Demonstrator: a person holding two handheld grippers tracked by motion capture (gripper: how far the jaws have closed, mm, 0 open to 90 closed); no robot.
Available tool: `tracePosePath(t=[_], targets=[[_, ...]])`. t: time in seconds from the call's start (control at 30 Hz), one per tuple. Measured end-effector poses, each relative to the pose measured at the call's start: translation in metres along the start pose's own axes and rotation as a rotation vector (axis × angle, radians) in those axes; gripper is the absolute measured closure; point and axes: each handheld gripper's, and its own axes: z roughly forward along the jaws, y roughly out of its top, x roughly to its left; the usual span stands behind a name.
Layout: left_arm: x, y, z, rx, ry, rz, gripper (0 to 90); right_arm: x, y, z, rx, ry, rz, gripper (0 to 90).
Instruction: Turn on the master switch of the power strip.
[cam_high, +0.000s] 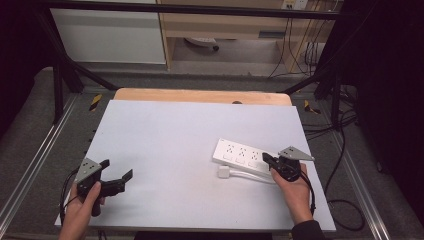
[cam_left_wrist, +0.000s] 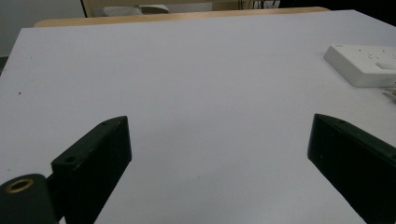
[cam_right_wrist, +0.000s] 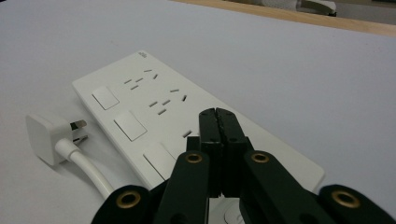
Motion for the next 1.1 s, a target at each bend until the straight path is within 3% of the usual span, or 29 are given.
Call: tracePosePath(t=[0.3, 0.43, 1.1], targets=[[0.000, 0.000, -0.001, -0.002, -0.001, -0.003, 6.3, -0.003, -0.006, -0.012, 0.023, -0.012, 0.004, 90.0], [0.000, 0.000, -0.001, -0.003, -0.002, -0.003, 6.3, -0.008, -0.011, -0.019, 0.039, -0.026, 0.031, 90.0], [0.001, 0.000, -0.001, -0.004, -0.002, -0.003, 6.4, -0.008, -0.016, -0.014, 0.077, -0.041, 0.022, 90.0]])
